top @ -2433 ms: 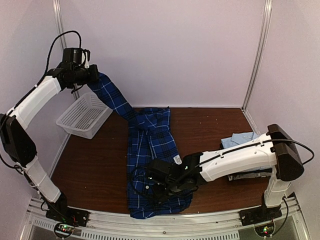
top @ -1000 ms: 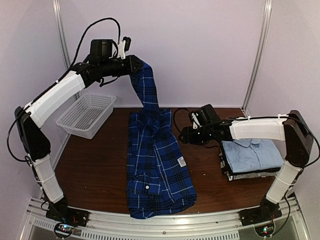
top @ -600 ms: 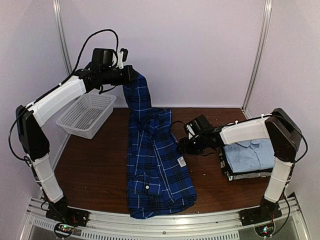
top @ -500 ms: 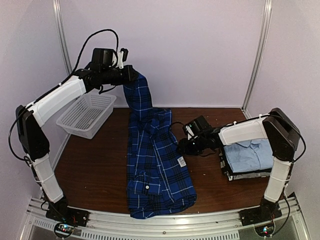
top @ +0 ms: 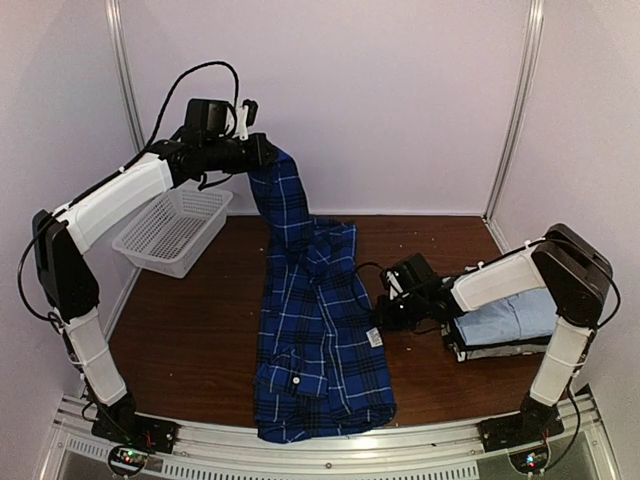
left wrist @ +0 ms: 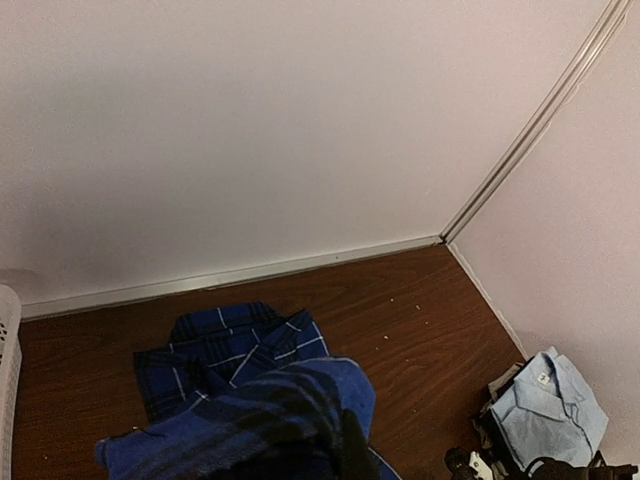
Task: Fold and stack the long sleeve shirts
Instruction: Adjust the rectangle-folded shirt at the center of the board.
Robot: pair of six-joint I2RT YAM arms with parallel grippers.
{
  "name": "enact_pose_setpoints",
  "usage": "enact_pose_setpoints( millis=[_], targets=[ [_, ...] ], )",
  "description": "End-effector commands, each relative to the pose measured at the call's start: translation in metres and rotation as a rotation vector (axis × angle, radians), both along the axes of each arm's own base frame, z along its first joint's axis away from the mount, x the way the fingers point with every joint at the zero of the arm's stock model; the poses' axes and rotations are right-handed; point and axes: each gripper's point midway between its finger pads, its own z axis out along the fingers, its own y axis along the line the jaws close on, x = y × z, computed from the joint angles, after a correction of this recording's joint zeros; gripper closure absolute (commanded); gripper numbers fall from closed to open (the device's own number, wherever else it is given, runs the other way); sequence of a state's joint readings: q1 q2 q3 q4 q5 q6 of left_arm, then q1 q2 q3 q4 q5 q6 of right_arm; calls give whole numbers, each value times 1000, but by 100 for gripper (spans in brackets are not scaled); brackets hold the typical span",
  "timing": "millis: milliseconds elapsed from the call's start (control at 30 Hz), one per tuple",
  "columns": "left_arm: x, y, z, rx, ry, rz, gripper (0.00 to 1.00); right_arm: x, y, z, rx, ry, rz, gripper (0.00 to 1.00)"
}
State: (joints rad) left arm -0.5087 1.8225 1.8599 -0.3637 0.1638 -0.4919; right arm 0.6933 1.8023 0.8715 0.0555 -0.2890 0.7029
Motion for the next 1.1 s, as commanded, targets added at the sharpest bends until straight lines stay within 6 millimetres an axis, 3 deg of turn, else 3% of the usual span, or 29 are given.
enact_pose_setpoints(
  millis=[0,133,200,300,433,600,767,900,1067],
  targets=[
    [-3,0,4,-8,-32,-7,100,2,-5,15,31,-24,-43,88],
    [-5,1,2,0,-30,-7,100,24,-7,46,3,-116,-68,66],
    [-7,2,2,1,-32,-10,100,38,-5,64,14,-164,-82,60],
    [-9,2,3,0,-33,-15,100,61,5,90,64,-232,-74,59],
    [-11,1,6,-8,-33,-26,100,85,40,105,136,-259,9,62],
    [-13,0,8,-17,-30,-38,100,106,86,101,243,-220,111,67],
    [-16,0,5,-16,-21,-41,100,124,109,82,305,-176,130,71],
    [-18,0,1,-18,-9,-45,100,154,98,60,293,-158,74,72],
    [-24,2,-5,-17,6,-49,100,200,48,29,284,-125,-88,71]
  ],
)
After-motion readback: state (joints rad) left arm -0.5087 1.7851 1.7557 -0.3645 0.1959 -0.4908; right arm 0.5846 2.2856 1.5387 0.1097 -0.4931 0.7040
